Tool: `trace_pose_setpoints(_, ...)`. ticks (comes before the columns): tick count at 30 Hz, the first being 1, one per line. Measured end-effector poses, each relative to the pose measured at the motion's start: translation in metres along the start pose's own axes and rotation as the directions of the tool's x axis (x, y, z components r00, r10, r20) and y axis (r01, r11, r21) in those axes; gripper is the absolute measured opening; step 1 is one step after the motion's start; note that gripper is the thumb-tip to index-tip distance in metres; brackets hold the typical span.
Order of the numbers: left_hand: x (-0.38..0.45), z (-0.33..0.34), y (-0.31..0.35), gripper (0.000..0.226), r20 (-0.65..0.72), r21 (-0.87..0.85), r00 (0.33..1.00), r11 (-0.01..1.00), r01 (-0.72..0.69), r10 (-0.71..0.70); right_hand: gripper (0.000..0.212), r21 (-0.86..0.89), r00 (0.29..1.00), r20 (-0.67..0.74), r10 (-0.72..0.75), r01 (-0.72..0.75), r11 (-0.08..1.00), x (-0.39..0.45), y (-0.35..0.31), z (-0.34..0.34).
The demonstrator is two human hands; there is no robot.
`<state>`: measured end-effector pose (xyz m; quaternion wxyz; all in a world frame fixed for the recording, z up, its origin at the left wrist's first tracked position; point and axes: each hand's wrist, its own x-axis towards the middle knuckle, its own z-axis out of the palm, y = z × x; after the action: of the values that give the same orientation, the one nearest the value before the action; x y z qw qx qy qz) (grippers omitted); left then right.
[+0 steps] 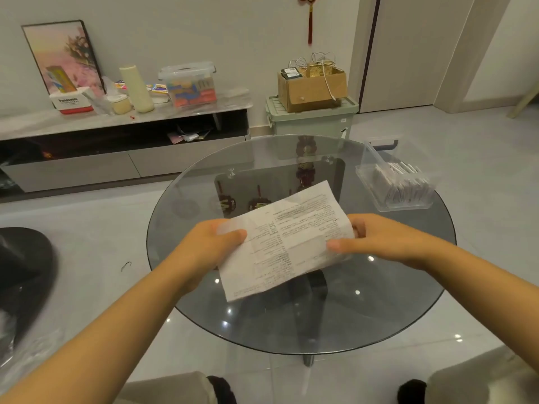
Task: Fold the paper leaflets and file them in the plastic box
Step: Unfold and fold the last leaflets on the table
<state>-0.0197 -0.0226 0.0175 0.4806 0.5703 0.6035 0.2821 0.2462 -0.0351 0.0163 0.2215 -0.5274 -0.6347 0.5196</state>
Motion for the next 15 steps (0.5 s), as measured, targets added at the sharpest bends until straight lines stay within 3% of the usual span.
trace_pose_setpoints(1, 0.002, 0.001, 0.0, 0.014, -0.066, 0.049, 0.998, 0.999, -0.02, 0.023, 0.033, -0.105, 0.999, -0.039, -0.011, 0.007, 0.994, 0.002, 0.005, 0.003)
trace_pose_setpoints(3, 0.007, 0.003, -0.002, 0.018, -0.179, 0.119, 0.981, 0.992, -0.048, 0.069, 0.023, -0.186, 0.984, -0.179, -0.005, -0.029, 0.982, 0.006, 0.011, 0.009)
trace_pose_setpoints(7, 0.02, 0.005, -0.009, 0.029, -0.281, 0.205, 0.938, 0.967, -0.148, 0.203, 0.035, -0.228, 0.917, -0.4, -0.014, -0.085, 0.97, 0.02, 0.017, 0.024)
trace_pose_setpoints(9, 0.023, 0.006, -0.012, 0.042, -0.27, 0.231, 0.927, 0.952, -0.199, 0.26, 0.042, -0.256, 0.897, -0.44, -0.031, -0.092, 0.962, 0.023, 0.02, 0.027)
trace_pose_setpoints(12, 0.024, 0.01, -0.02, 0.087, -0.175, 0.343, 0.949, 0.92, -0.19, 0.262, 0.064, -0.31, 0.896, -0.439, -0.066, -0.082, 0.947, 0.025, 0.022, 0.032)
trace_pose_setpoints(15, 0.022, 0.017, -0.026, 0.097, -0.025, 0.518, 0.971, 0.834, -0.189, 0.236, 0.083, -0.41, 0.896, -0.429, -0.117, -0.077, 0.909, 0.023, 0.023, 0.033)
